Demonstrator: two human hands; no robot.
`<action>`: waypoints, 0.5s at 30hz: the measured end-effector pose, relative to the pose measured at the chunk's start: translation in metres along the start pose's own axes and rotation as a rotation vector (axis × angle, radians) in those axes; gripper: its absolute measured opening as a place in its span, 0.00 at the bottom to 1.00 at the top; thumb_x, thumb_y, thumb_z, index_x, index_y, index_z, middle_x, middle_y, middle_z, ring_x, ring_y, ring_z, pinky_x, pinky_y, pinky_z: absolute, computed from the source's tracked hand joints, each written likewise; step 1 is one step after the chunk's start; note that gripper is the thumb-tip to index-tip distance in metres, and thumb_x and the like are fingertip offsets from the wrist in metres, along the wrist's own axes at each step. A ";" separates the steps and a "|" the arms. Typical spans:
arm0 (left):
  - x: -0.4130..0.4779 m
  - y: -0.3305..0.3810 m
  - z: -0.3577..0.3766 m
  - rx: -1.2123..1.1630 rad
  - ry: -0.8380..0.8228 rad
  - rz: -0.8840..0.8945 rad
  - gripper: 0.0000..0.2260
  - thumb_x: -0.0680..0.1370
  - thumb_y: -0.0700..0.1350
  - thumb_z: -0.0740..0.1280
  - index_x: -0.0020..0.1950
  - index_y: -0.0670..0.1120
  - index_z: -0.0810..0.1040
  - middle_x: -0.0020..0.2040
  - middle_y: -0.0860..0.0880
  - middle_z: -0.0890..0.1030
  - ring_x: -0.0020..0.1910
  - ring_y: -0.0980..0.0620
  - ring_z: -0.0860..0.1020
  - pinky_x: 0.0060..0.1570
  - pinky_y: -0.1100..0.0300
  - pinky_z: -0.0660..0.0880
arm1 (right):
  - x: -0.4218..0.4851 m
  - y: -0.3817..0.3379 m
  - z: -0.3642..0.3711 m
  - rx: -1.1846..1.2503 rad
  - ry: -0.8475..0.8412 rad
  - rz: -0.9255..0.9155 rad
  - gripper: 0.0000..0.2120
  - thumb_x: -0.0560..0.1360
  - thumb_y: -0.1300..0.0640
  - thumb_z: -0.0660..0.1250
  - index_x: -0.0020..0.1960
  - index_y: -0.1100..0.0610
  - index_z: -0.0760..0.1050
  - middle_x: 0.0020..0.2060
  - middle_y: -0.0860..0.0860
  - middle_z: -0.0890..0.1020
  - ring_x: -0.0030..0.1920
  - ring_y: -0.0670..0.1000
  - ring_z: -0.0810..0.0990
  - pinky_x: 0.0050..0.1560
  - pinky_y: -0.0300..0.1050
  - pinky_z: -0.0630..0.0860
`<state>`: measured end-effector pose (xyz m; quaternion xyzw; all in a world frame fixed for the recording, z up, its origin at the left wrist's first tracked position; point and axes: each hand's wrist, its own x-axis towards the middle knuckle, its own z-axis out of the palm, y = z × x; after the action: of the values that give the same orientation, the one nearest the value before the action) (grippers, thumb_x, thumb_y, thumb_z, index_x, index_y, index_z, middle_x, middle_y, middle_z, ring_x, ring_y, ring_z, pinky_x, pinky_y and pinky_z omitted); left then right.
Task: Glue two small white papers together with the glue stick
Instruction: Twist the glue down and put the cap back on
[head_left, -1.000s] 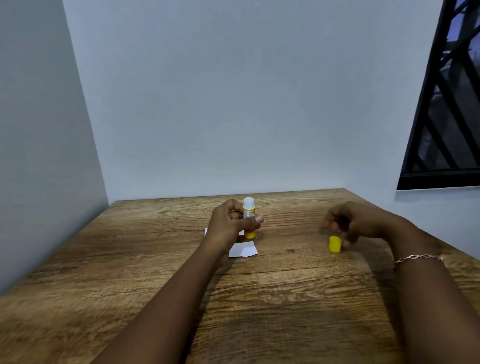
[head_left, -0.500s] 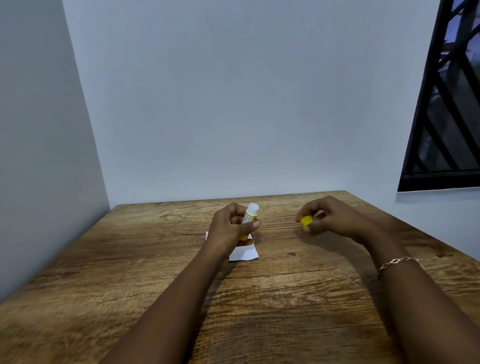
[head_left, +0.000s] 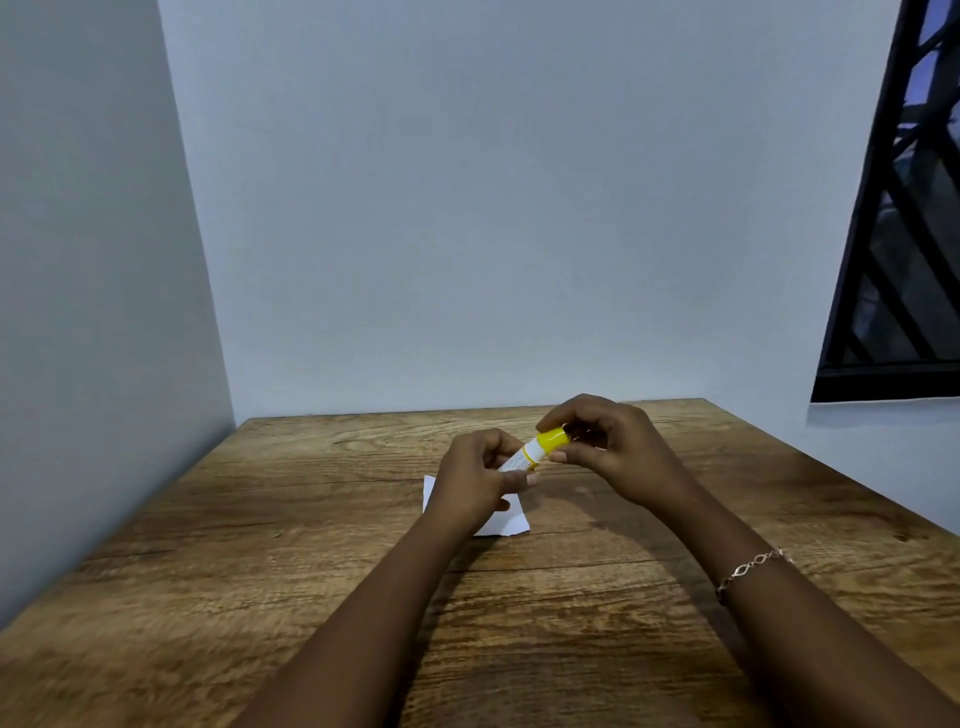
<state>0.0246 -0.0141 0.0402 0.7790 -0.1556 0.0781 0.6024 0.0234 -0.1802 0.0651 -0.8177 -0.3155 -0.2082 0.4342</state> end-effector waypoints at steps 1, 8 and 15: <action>0.000 0.000 0.000 0.016 0.004 0.007 0.07 0.70 0.33 0.71 0.44 0.41 0.76 0.34 0.50 0.76 0.32 0.55 0.73 0.31 0.63 0.72 | 0.000 0.001 0.000 -0.005 -0.002 0.000 0.17 0.67 0.69 0.70 0.43 0.46 0.76 0.42 0.48 0.81 0.43 0.50 0.79 0.45 0.46 0.77; 0.003 -0.002 -0.004 0.191 0.033 0.125 0.08 0.70 0.36 0.72 0.49 0.38 0.81 0.32 0.54 0.75 0.29 0.59 0.71 0.27 0.67 0.69 | 0.001 0.005 0.003 -0.006 -0.013 -0.039 0.11 0.66 0.69 0.69 0.46 0.58 0.81 0.41 0.46 0.82 0.44 0.49 0.80 0.46 0.46 0.77; 0.000 0.002 -0.002 0.269 0.044 0.196 0.09 0.72 0.37 0.70 0.51 0.38 0.82 0.32 0.53 0.76 0.31 0.59 0.73 0.32 0.63 0.70 | 0.003 0.003 0.004 -0.093 -0.007 -0.065 0.09 0.69 0.68 0.69 0.48 0.59 0.80 0.39 0.45 0.79 0.41 0.45 0.77 0.40 0.32 0.73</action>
<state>0.0243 -0.0124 0.0426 0.8319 -0.2057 0.1734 0.4854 0.0276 -0.1775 0.0631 -0.8271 -0.3333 -0.2338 0.3875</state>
